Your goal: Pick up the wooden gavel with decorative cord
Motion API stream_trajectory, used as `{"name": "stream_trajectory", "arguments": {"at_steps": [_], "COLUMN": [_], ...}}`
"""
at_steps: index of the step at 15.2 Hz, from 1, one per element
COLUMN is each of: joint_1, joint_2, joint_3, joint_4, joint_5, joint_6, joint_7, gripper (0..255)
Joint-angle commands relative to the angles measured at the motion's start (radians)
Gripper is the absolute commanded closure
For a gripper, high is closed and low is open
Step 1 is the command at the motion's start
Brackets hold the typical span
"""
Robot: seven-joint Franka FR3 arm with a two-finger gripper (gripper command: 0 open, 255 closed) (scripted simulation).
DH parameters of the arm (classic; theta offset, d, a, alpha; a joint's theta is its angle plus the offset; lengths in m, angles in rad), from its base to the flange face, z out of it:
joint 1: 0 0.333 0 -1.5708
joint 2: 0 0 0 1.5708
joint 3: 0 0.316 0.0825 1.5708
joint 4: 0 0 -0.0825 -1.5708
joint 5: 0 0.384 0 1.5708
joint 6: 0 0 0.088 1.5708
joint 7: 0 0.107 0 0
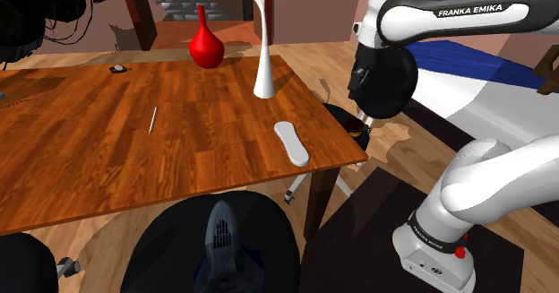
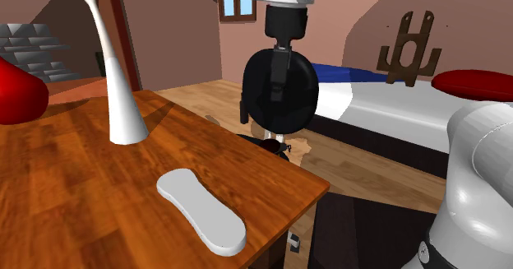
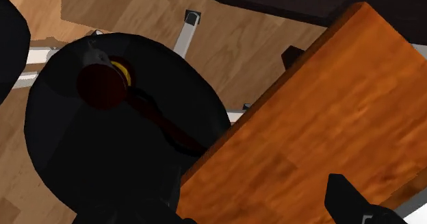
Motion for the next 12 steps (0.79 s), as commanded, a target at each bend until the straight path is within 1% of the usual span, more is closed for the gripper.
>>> {"name": "stream_trajectory", "arguments": {"at_steps": [1,7,12], "joint_1": [-0.001,0.001,0.015], "joint_2": [0.049,0.21,0.387], "joint_3": [-0.041,-0.154,-0.243], "joint_4": [-0.018,-0.044,-0.024], "joint_5": [-0.02,-0.058,-0.052], "joint_6": [0.067,0.249,0.4], "joint_7": [-0.06,-0.228,-0.381], "gripper": [0,0,0]}}
